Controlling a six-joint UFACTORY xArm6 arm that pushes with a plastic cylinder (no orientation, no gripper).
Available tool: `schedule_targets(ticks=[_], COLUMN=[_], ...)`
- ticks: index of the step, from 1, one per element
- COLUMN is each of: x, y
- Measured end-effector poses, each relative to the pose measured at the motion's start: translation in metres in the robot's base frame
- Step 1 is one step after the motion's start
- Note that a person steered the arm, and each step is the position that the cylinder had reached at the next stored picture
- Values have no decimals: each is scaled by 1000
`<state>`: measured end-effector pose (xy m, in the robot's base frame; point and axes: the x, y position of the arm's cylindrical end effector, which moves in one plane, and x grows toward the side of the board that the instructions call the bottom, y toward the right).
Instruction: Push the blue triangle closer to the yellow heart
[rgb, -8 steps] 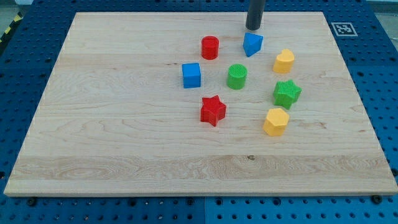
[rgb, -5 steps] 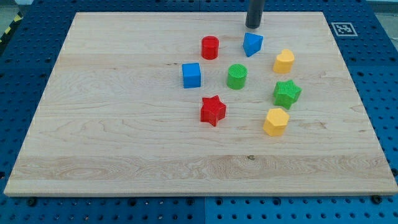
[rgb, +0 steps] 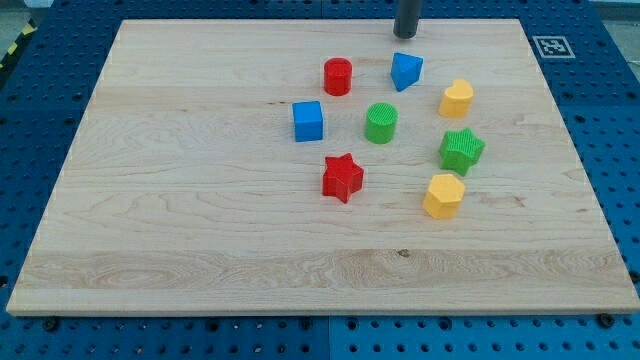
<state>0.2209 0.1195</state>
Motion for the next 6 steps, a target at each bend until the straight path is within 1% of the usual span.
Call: schedule_targets(ticks=[2, 6], x=[-16, -21], y=[-13, -31])
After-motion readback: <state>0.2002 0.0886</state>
